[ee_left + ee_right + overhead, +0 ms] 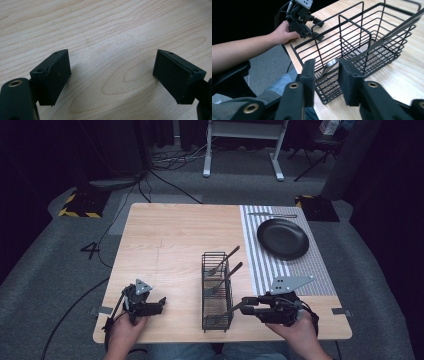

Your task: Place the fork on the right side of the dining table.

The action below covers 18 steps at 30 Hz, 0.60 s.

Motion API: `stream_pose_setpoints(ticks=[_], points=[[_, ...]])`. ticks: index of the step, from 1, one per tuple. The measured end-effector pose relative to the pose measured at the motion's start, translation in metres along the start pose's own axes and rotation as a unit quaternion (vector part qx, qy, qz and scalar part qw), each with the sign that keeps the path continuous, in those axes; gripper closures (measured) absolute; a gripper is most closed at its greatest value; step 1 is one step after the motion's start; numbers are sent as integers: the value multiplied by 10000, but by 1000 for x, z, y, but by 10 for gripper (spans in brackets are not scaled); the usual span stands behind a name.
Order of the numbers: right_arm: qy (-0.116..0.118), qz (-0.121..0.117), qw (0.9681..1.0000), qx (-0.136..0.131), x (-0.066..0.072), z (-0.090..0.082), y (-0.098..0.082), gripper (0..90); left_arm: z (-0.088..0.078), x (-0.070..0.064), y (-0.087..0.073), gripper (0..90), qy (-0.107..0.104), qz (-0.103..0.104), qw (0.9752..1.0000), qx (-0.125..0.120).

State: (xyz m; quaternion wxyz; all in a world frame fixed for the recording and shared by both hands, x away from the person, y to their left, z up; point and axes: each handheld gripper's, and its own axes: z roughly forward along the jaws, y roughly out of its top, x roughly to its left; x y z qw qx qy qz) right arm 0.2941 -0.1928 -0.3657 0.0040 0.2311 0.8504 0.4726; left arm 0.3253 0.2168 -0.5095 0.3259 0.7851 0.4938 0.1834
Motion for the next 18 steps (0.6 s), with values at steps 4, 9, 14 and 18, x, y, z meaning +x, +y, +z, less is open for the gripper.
stream_pose_setpoints(ticks=[4, 9, 14, 18], points=[[63, 65, 9999, 59, -3, 5, 0, 752, 0, 0, 0, 147, 0, 2, 10000, 2], [96, 199, 9997, 52, -5, 6, 0, 790, 0, 0, 0, 147, 1, 2, 10000, 2], [91, 239, 9997, -15, -4, 7, 2, 808, 0, 0, 0, 147, 1, 3, 10000, 3], [54, 277, 9996, -80, -4, 8, 6, 836, 0, 0, 0, 147, 1, 1, 10000, 1]])
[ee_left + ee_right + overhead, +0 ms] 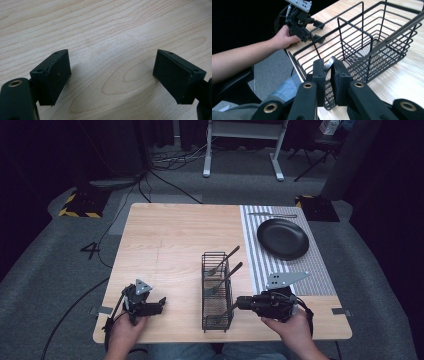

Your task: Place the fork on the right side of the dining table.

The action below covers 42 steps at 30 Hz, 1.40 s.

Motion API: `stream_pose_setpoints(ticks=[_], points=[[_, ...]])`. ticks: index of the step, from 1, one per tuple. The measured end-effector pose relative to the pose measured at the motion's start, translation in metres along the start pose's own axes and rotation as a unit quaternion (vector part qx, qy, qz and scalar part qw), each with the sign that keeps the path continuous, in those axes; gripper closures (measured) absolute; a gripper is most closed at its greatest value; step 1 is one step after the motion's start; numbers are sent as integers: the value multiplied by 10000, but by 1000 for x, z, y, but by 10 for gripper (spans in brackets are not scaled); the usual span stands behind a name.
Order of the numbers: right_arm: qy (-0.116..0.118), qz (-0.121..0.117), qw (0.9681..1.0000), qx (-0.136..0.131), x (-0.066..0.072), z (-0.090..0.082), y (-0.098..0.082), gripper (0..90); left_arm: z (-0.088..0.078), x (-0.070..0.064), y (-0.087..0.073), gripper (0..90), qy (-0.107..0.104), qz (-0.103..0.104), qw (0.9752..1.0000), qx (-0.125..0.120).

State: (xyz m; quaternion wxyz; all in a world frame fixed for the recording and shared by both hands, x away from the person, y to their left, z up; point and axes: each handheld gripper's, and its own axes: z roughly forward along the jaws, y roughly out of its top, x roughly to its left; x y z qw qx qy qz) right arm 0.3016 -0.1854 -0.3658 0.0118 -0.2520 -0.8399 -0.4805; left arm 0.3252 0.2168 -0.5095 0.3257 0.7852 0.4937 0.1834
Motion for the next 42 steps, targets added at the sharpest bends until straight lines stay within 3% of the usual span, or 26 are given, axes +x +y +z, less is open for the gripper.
stream_pose_setpoints(ticks=[11, 24, 28, 42], points=[[-59, -11, 9999, -149, 1, -5, 9, 867, 0, 0, 0, 147, 0, 1, 10000, 0], [-68, 88, 9986, -510, 2, -26, 21, 868, 0, 0, 0, 147, -3, 7, 10000, -3], [-156, 42, 9976, -679, 6, -38, 28, 868, 0, 1, 1, 147, 0, 25, 10000, 18], [-285, -130, 9965, -772, 13, -51, 43, 868, 1, 1, 2, 147, -6, 23, 10000, 12]])
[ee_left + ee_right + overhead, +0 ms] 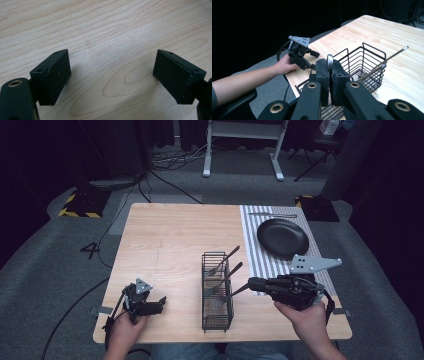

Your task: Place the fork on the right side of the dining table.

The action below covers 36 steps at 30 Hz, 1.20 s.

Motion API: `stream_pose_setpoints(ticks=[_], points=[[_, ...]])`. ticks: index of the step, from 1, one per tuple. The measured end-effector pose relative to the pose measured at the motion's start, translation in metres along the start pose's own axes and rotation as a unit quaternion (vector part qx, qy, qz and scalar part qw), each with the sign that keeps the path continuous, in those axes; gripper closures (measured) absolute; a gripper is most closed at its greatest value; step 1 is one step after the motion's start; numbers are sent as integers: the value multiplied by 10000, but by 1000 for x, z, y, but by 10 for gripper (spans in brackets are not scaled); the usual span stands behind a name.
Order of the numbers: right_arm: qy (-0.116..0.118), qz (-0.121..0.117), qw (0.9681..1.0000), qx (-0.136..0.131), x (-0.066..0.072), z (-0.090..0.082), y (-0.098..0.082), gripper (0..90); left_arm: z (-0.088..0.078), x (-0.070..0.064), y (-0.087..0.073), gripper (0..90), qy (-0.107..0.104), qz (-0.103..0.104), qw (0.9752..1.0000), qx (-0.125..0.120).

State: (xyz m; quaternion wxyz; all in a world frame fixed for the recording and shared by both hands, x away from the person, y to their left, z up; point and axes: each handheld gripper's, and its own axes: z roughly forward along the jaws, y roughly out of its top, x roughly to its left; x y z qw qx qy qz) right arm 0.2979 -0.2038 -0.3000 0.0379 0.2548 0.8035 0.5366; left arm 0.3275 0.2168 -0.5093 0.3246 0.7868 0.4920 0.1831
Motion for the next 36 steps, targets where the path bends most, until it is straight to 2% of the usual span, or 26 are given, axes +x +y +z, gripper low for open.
stream_pose_setpoints(ticks=[5, 11, 23, 28, 36], points=[[-24, -41, 10000, -88, 1, -7, 6, 868, 0, 0, 0, 147, -1, 1, 10000, 1], [-14, 57, 9997, -236, -4, -19, 9, 868, 0, 0, 0, 147, 14, -19, 10000, -7], [-429, 170, 9980, -438, -13, -55, 10, 868, 1, 0, 1, 147, 23, -32, 10000, 8], [-606, 345, 9961, -548, -23, -71, 4, 868, 1, 0, 1, 147, 27, -28, 10000, 5], [-912, 470, 9928, -616, -37, -86, 2, 868, 1, 0, 1, 147, 30, -27, 10000, 9]])
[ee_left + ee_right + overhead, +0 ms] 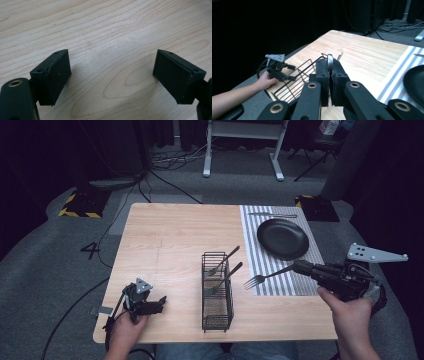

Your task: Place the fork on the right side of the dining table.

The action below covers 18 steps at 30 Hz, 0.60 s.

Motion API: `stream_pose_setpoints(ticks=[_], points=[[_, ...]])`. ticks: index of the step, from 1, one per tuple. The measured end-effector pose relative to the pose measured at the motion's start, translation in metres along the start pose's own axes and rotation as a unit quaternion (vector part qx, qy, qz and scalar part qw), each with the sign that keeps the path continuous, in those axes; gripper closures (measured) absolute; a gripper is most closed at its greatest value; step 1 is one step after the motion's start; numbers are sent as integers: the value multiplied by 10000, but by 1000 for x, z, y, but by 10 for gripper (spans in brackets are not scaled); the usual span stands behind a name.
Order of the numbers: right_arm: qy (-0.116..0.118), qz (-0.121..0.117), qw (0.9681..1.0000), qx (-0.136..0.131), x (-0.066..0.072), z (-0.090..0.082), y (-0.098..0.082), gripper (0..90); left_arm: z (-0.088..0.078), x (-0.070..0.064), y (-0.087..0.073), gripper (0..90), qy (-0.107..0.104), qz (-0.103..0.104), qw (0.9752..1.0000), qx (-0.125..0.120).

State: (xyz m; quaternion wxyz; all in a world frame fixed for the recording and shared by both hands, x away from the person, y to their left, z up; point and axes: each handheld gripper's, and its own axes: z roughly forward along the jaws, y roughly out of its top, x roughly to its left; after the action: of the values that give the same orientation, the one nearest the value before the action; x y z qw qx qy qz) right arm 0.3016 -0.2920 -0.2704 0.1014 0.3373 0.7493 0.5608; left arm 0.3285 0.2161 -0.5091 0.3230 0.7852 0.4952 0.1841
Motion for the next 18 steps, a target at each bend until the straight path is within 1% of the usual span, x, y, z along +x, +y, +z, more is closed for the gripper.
stream_pose_setpoints(ticks=[3, 4, 5, 7, 8, 13, 18], points=[[-119, 21, 9999, -7, -6, -2, 1, 868, 0, 0, 0, 147, 3, 3, 10000, 0], [-119, 21, 9999, -7, -6, -2, 1, 868, 0, 0, 0, 147, 3, 1, 10000, 0], [-198, 37, 9998, -21, -10, -3, 2, 868, 0, 0, 0, 148, -1, 3, 10000, -3], [-269, 88, 9996, -35, -16, -3, 3, 868, 0, 0, 0, 147, 2, 1, 10000, -1], [-269, 88, 9996, -35, -16, -3, 3, 868, 0, 0, 0, 147, 2, 1, 10000, -1], [-466, 237, 9986, -38, -34, -1, 0, 868, 0, 0, 0, 147, 2, 5, 10000, -3], [-762, 334, 9965, 67, -54, 5, -2, 868, 0, 0, 0, 148, 1, 3, 10000, -3]])
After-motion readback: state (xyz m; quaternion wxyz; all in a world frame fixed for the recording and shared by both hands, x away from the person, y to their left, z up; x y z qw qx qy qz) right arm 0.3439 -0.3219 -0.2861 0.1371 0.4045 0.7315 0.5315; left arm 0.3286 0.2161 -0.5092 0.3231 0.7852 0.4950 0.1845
